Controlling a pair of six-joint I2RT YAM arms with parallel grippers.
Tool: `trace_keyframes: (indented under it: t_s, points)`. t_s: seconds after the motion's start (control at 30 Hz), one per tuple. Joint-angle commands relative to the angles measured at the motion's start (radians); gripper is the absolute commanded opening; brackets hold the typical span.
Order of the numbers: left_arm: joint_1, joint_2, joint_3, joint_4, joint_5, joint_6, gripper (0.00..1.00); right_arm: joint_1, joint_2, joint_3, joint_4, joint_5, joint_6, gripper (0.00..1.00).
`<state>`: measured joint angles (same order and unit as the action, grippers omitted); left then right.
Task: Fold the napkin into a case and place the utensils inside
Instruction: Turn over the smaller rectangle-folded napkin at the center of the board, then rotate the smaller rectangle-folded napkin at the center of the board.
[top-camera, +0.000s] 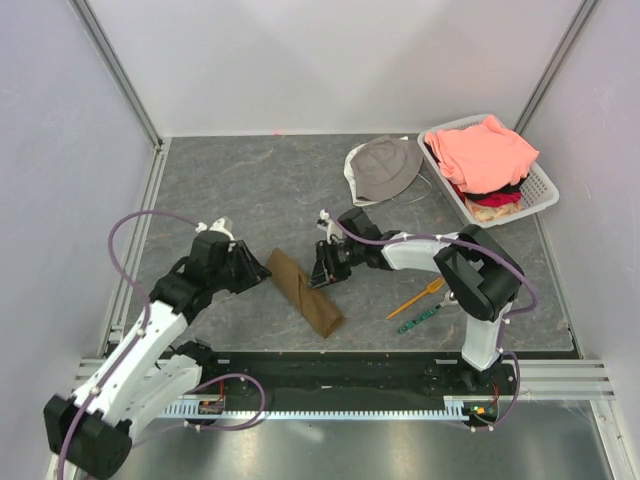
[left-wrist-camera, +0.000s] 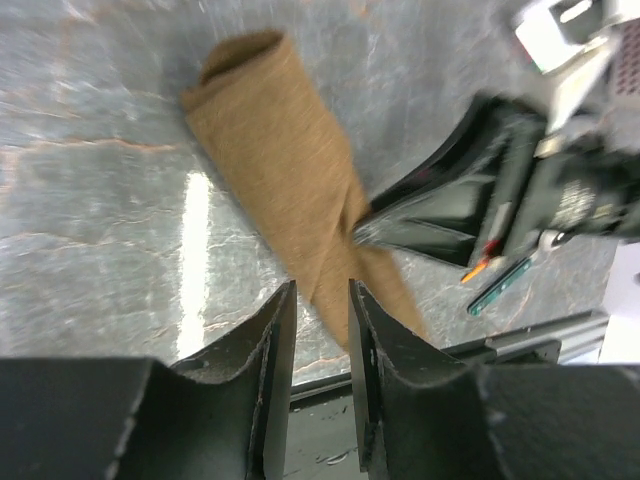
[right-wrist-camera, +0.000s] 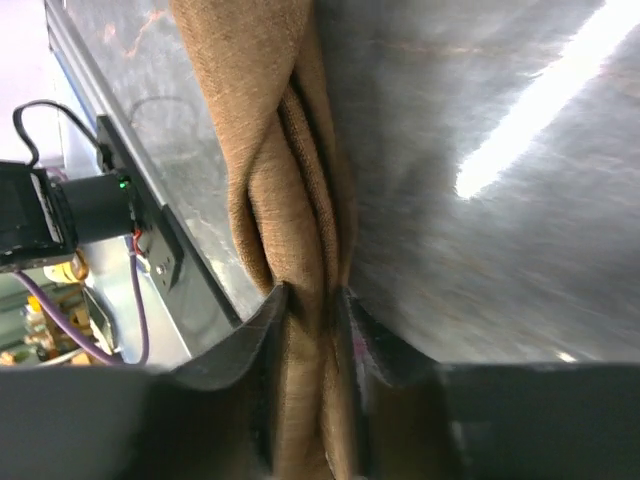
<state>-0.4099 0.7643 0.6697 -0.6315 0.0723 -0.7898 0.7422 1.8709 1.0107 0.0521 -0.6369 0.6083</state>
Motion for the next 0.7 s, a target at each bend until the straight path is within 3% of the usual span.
trace_keyframes:
  t_s: [0.0,0.03,0.1,0.13,0.23,0.4,0.6,0.67]
  points:
    - [-0.001,0.113,-0.022,0.193,0.124,-0.028,0.34,-0.066,0.002,0.078,-0.128,-0.028,-0.191,0.48]
    - [-0.001,0.175,-0.013,0.229,0.142,-0.025,0.33,-0.070,0.013,0.110,-0.252,0.005,-0.265,0.58]
    - [-0.003,0.223,0.008,0.274,0.176,-0.025,0.33,-0.072,0.011,0.204,-0.378,0.150,-0.326,0.63]
    - [-0.003,0.268,0.010,0.295,0.184,-0.032,0.33,-0.072,-0.019,0.218,-0.447,0.198,-0.340,0.71]
    - [-0.003,0.329,0.021,0.395,0.222,-0.051,0.33,-0.066,-0.100,0.230,-0.547,0.330,-0.369,0.76]
    - [-0.003,0.490,0.019,0.524,0.235,-0.058,0.32,0.002,-0.191,0.116,-0.563,0.446,-0.297,0.76]
    - [-0.001,0.628,0.019,0.595,0.150,-0.055,0.31,0.124,-0.282,-0.053,-0.419,0.523,-0.144,0.61]
    - [0.002,0.656,0.022,0.601,0.124,-0.049,0.31,0.153,-0.295,-0.113,-0.407,0.583,-0.134,0.60]
